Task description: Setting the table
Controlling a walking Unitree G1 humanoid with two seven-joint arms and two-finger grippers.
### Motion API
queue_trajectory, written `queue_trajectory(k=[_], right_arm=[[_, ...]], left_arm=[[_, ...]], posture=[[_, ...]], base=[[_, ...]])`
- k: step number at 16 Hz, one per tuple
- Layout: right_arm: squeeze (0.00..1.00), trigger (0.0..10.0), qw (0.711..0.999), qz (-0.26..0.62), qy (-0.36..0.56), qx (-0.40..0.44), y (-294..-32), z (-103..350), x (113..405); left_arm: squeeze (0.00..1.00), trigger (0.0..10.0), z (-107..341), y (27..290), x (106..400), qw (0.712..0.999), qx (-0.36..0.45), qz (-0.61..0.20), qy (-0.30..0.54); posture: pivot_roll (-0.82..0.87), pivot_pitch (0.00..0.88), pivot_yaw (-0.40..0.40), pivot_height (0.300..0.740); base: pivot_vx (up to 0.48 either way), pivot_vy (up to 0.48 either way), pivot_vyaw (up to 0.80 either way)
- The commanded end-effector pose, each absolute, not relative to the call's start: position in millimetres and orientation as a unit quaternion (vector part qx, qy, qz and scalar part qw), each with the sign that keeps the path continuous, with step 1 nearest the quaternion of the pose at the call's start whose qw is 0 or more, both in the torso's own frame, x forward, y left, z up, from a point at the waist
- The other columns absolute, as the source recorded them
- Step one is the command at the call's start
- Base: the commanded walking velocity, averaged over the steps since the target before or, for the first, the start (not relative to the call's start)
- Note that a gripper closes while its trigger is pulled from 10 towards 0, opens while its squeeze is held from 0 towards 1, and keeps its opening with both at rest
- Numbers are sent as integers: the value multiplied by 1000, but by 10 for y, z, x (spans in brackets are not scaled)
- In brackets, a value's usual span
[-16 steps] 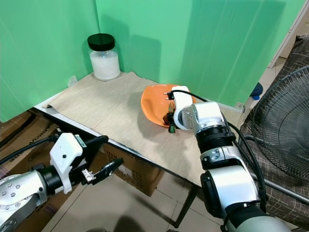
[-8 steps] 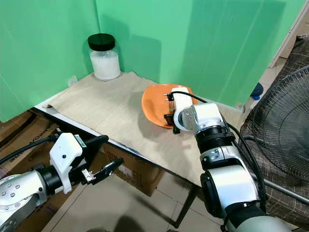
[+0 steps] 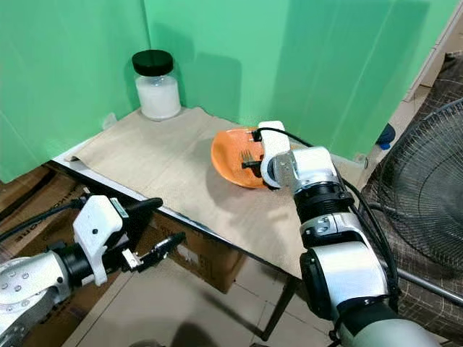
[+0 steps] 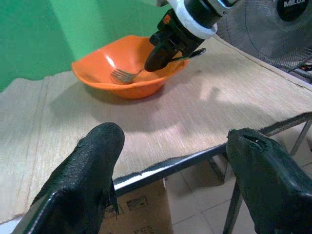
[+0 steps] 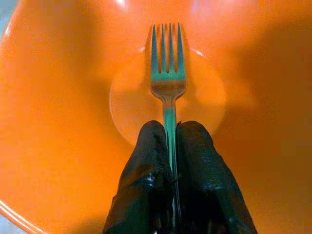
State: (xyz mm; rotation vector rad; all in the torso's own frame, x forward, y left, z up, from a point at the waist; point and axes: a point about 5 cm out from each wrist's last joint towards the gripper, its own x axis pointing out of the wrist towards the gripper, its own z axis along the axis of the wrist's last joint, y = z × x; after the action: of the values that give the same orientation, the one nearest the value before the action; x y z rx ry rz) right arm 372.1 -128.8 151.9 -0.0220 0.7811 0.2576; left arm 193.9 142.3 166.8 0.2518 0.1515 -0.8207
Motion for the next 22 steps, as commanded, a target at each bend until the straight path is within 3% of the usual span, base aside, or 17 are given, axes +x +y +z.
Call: queue_trajectory(k=[1,5,7,8,9,12,13,15,22], right_arm=[[0,0,931,127,343,1,-1311,1742,3776],[0,0,943,139,302,22,-1339,1887,3743],[0,0,963,165,207,56,-1351,2062,3701],[0,3922,972,185,136,58,-1381,2167,3614],[0,10000,973,200,86,74,-1427,2220,3442],[0,10000,970,213,27,114,-1473,2278,3111],[0,10000,976,193,9,102,-1509,2194,2842],[0,10000,984,153,-22,92,-1540,2103,2610],[0,10000,992,96,-36,76,-1579,2036,2446]], left_arm=[[0,10000,1679,1459,1983,907,129,-394,71],[0,10000,1693,1445,2036,907,131,-396,62],[0,10000,1720,1425,2057,911,128,-389,50],[0,10000,1731,1415,2073,917,125,-377,42],[0,10000,1730,1374,2088,928,124,-351,27],[0,10000,1668,1325,2118,947,115,-298,31],[0,10000,1673,1274,2131,962,93,-257,12],[0,10000,1652,1251,2144,974,75,-214,0],[0,10000,1664,1316,2187,985,79,-154,-4]], posture=[[77,0,-1,740],[65,0,15,740],[71,0,8,740],[73,0,6,740],[73,0,6,740],[65,0,7,740],[55,0,5,740],[39,0,15,740],[44,0,4,740]], base=[[0,0,0],[0,0,0],[0,0,0],[0,0,0],[0,0,0],[0,0,0],[0,0,0],[0,0,-400],[0,0,-800]])
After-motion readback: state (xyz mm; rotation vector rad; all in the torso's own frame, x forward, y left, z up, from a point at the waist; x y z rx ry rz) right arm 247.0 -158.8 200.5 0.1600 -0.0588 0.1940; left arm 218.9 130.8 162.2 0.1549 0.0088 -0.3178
